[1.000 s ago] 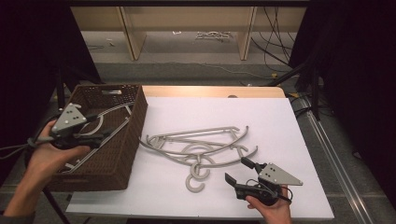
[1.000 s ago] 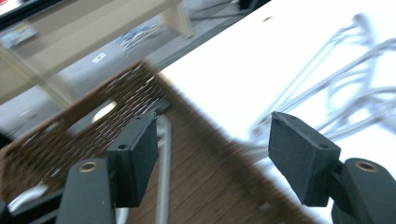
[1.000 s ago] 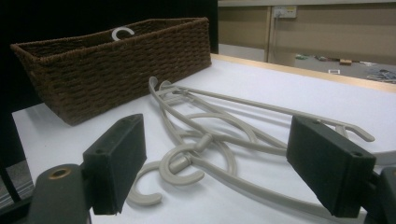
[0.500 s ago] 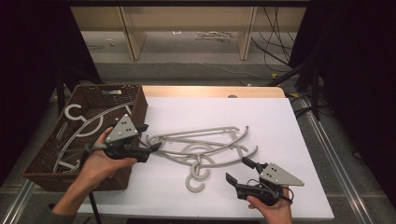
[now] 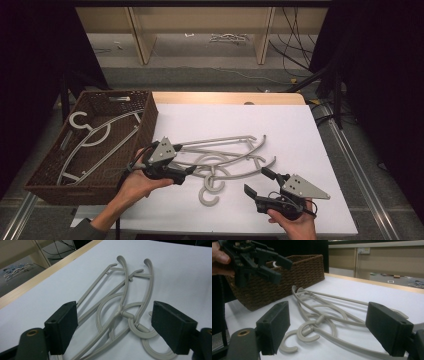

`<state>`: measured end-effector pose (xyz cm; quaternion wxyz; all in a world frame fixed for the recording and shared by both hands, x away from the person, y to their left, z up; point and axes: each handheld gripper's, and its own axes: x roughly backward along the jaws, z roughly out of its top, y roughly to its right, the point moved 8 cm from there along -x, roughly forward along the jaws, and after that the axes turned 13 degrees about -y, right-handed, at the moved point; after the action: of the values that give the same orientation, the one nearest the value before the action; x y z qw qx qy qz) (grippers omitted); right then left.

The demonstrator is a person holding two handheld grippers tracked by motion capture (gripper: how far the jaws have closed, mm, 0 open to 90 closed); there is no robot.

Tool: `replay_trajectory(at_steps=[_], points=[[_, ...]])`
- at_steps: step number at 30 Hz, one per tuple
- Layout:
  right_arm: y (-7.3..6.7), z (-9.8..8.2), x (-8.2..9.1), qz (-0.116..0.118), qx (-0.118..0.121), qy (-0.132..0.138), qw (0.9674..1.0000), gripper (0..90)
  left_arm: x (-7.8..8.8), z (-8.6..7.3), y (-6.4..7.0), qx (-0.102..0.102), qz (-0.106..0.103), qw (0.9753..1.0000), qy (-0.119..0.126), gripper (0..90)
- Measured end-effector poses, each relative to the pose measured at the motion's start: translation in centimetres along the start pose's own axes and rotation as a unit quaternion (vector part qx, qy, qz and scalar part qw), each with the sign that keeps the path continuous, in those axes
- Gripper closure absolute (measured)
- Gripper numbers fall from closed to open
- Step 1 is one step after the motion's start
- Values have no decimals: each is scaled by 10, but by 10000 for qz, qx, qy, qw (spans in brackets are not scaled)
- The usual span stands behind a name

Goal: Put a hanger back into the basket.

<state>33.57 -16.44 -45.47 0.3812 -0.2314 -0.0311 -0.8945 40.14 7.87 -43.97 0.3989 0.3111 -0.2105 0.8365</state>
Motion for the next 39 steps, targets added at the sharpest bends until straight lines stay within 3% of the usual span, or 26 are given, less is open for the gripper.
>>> replay_trajectory(at_steps=[2,5,6,10,11,14,17,20,21,22,24,25,27,28,29,30,34,35,36,39], points=[[-1,0,0,51,-32,13,10000,206,-2,-2,0,-42,-4,10000,-34,197],[-3,0,-1,50,0,17,10000,206,-9,-4,0,71,27,10000,-16,185],[-3,-1,-1,48,-5,19,10000,206,-14,-10,-2,-78,117,9996,-227,185],[-2,0,-3,46,-17,49,10000,206,-22,-17,-6,-65,252,9988,-421,198],[0,0,-3,-78,0,33,10000,205,-28,-22,-4,-137,235,9981,-561,199],[-2,-1,-4,65,29,-37,10000,205,-35,-26,-9,-275,387,9962,-728,203],[-2,-2,-5,5,41,-64,10000,205,-39,-28,-11,-232,325,9957,-830,207],[-4,-2,-6,63,14,13,10000,205,-47,-32,-16,-506,474,9923,-1026,219],[-2,-2,-6,7,31,-55,10000,205,-49,-33,-16,-517,453,9920,-1060,221],[-2,-3,-8,43,-6,-53,10000,204,-50,-35,-17,-622,391,9898,-1217,226],[-2,-2,-8,45,4,-54,10000,204,-54,-37,-17,-693,425,9881,-1309,232],[-1,-3,-7,-39,87,-169,9998,204,-57,-36,-16,-650,482,9889,-1244,233],[-4,-2,-8,10,88,-132,9999,204,-59,-36,-14,-731,468,9879,-1284,236],[-5,-1,-9,8,93,-99,9999,204,-59,-37,-15,-839,477,9857,-1382,238],[-6,-1,-9,53,101,-64,9999,204,-61,-37,-16,-815,509,9860,-1359,239],[-5,-3,-9,-5,154,-204,9997,204,-62,-37,-17,-828,537,9856,-1374,244],[-4,-2,-10,14,149,-162,9998,204,-67,-36,-21,-823,618,9847,-1403,263],[-5,-2,-10,18,130,-136,9998,204,-68,-36,-21,-844,604,9844,-1424,268],[-4,-2,-10,-6,140,-136,9998,204,-71,-37,-18,-939,525,9824,-1530,270],[-4,-1,-10,33,133,-114,9998,204,-75,-38,-16,-977,470,9815,-1578,286]])
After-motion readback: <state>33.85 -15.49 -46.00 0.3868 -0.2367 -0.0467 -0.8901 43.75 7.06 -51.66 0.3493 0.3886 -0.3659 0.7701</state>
